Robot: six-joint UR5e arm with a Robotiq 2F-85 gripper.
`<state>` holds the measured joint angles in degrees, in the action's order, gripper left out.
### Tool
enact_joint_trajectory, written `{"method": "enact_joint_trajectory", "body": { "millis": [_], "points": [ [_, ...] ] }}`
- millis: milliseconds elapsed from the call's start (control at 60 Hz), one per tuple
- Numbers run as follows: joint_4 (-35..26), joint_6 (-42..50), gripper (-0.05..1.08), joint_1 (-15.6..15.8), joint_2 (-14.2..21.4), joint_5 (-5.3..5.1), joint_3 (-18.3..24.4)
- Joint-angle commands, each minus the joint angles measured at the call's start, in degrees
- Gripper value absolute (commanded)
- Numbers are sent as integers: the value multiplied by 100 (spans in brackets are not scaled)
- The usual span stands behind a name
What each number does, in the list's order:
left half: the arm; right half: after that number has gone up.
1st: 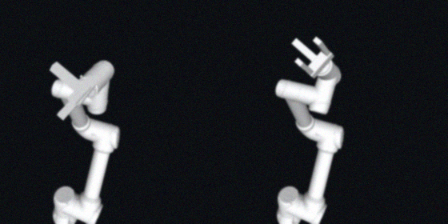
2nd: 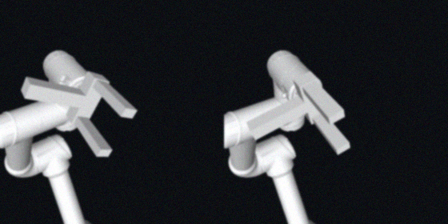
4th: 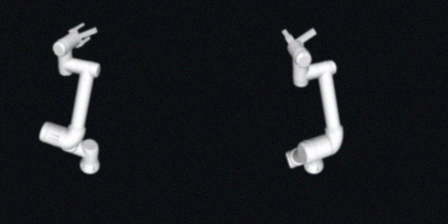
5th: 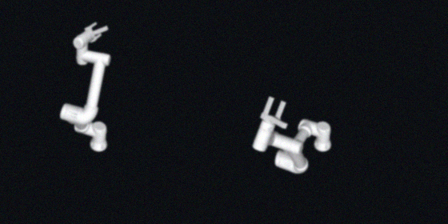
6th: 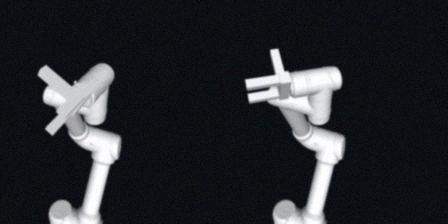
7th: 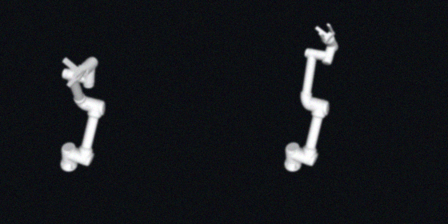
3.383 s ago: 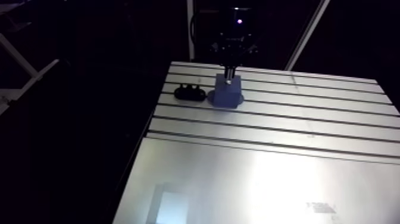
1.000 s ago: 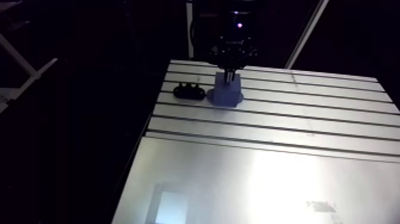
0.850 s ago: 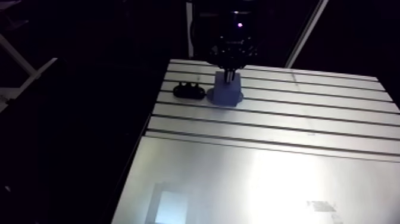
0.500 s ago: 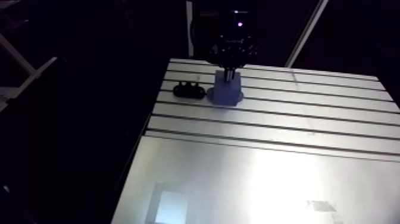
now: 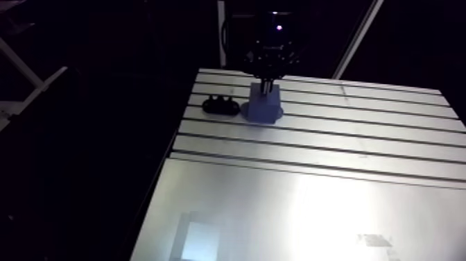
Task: Pick up the M10 bolt and insert it into the hex recess until seated.
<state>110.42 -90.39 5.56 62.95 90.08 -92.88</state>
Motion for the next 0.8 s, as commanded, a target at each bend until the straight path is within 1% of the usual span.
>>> {"method": "enact_joint_trajectory", "body": {
  "millis": [17,400,567,600,617,633,650,683,700,717,733,750,767,800],
  "points": [
    [-50,0,108,31,86,12,-5],
    [-195,0,108,24,297,31,-15],
    [-227,0,108,24,383,24,-24],
    [-227,0,106,31,395,22,-24],
    [-234,0,97,33,412,15,-24],
    [-234,0,97,33,412,15,-24],
    [-352,-9,51,33,415,22,-1],
    [-352,-9,51,33,415,22,-1],
    [-470,-9,28,40,415,30,17],
    [-470,-9,28,40,415,30,17],
    [-585,-9,8,49,415,38,27],
    [-585,-9,8,49,415,38,27],
    [-647,-9,1,58,422,40,43],
    [-656,-9,0,59,431,40,46]
  ]
}}
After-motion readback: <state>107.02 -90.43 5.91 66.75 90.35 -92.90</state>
